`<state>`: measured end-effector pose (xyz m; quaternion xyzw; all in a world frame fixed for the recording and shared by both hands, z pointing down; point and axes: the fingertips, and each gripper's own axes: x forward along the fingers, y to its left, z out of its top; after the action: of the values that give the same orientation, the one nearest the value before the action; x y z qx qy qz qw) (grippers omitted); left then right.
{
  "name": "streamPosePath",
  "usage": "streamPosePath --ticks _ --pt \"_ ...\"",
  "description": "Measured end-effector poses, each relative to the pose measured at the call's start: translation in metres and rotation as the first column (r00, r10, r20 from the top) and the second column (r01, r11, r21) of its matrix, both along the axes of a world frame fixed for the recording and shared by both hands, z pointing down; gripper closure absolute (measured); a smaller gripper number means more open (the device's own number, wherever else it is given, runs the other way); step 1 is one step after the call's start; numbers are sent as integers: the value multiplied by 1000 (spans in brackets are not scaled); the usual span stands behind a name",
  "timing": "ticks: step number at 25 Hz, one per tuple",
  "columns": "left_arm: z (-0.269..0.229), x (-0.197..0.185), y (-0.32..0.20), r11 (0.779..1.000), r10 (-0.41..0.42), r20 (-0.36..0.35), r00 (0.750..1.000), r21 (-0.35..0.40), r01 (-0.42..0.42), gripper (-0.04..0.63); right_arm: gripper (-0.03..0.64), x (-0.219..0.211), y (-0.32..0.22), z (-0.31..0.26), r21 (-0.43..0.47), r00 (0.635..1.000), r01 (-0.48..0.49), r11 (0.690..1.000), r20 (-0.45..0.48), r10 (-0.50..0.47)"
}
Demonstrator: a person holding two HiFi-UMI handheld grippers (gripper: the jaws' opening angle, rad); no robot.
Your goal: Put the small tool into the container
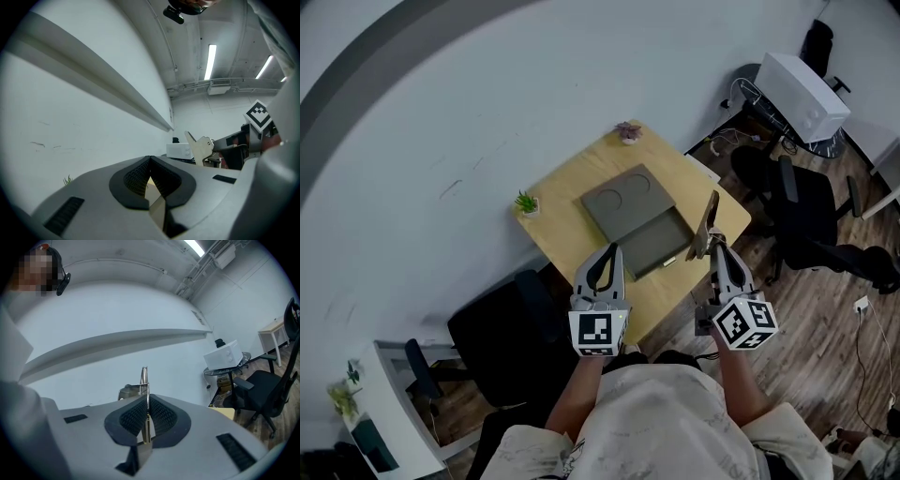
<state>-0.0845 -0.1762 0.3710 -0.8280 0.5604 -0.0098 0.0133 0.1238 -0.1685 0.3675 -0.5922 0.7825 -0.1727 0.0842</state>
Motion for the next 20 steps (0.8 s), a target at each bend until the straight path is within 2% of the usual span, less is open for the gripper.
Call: streamPosePath --ticks 10,20 --pt "17 -11 -5 1000 -3 15 1000 -14 3 589 598 -15 -14 7 6 1000 19 1000 -24 -19" --pt "29 -1 -24 999 -22 38 999 -24 23 589 598 2 -37 23 -21 1000 27 999 -11 -27"
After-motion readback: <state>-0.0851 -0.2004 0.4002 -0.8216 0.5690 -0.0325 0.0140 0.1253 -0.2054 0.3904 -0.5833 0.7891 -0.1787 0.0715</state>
